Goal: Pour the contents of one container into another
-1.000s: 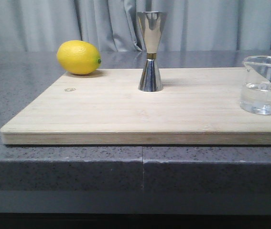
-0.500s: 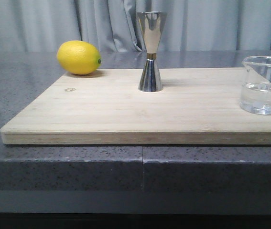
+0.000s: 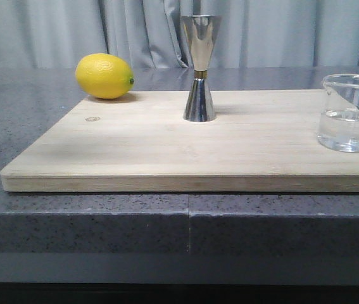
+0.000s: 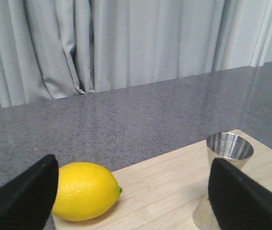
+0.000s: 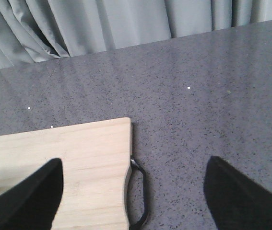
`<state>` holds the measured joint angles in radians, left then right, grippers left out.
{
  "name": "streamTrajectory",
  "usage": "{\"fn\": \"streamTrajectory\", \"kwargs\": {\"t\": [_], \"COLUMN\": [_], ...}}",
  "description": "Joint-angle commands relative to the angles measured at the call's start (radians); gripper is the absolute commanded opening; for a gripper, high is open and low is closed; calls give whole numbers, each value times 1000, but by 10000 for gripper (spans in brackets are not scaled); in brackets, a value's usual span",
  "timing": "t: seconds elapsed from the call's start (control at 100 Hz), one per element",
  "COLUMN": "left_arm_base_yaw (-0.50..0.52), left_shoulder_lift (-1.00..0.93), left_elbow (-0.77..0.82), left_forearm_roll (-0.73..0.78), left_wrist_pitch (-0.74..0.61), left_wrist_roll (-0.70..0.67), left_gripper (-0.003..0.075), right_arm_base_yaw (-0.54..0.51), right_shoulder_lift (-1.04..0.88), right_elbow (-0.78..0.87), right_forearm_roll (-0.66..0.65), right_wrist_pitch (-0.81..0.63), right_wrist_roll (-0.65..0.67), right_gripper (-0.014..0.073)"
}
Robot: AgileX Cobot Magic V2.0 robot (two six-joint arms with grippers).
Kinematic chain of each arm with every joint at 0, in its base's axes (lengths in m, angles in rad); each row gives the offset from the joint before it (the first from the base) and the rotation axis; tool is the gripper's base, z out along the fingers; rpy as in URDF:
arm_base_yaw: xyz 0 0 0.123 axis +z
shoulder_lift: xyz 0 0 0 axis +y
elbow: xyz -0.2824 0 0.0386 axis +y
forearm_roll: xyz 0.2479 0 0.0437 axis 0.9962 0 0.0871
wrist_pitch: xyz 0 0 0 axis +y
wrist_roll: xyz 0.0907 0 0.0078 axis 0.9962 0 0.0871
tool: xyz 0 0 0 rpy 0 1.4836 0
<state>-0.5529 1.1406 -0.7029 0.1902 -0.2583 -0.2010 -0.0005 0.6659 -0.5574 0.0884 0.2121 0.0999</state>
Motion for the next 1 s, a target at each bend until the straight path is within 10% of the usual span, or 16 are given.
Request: {"fn": "streamTrajectory", "kwargs": {"t": [0.0,0.99], "left_arm_base_yaw": [-29,-20], "left_shoulder_lift": [18,432], "left_elbow": [-35,-33], "left_forearm_roll": [0,423], "left_wrist_pitch": [-94,-628], "left_wrist_roll": [-16,-380], "left_gripper": [625,617], "right_arm_base_yaw": [11,250], "right_shoulder_lift": [10,15], "right_elbow": [-36,254], "right_forearm_roll": [-42,-88], "right_wrist_pitch": [-82,-259], "right_wrist_roll": [-4,-4], "right_gripper": [554,554]}}
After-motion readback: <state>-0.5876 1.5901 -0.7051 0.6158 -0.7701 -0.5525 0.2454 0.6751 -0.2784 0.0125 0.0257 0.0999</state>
